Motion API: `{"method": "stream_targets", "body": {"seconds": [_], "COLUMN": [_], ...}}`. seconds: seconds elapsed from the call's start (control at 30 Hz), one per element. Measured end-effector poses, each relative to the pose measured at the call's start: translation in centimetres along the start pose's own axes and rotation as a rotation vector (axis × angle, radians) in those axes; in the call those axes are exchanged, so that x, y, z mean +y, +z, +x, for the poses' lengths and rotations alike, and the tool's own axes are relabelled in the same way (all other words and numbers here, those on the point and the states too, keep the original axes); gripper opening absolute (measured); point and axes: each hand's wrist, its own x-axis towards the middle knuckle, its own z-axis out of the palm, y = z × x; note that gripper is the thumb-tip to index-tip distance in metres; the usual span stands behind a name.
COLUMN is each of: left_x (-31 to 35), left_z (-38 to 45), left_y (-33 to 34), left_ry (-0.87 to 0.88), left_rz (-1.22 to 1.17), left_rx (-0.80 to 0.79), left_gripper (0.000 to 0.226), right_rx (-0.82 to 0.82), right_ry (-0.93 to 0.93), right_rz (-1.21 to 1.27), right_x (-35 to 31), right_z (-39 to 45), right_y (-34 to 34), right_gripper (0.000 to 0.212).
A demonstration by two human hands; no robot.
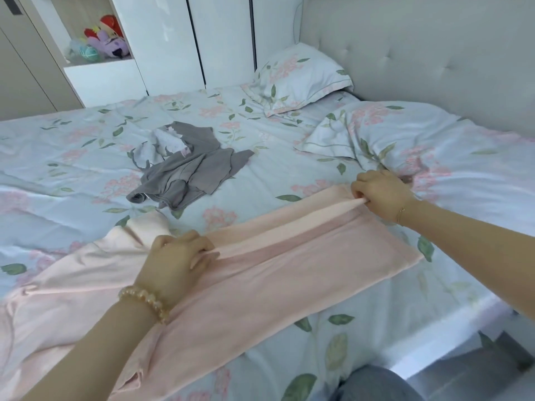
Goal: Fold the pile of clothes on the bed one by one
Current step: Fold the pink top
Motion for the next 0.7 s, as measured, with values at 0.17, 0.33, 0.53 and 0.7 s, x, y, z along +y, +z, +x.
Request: {"method": "stream_targets", "body": {"seconds": [0.17, 0.33, 0.53, 0.7], "left_x": [0.7, 0.8, 2.2, 4.6], "left_z": [-2.7, -4.1, -1.0, 3.5], "left_y": [2.2, 3.2, 3.3, 6.4], "left_ry": [0.096, 0.137, 0.042, -0.237], "left_rz": [0.06, 0.064, -0.074, 0.001], "left_rx": [-0.028, -0.065, 0.075, -0.307], "left_gripper": [0.019, 0.024, 0.042, 0.074], "right_rx": [-0.031, -0.272, -0.185, -0.284], "right_ry": [0.037, 0.112, 0.125, -0.042], "right_rz": [-0.019, -0.134, 0.144, 0.424], "right_x": [0.2, -0.7, -8.2, -14.3], "right_z": [-2.8, -4.1, -0.7, 3.7], "right_y": [1.8, 0.5, -2.9, 2.1], "right_gripper": [0.031, 0.024, 0.046, 0.049]}}
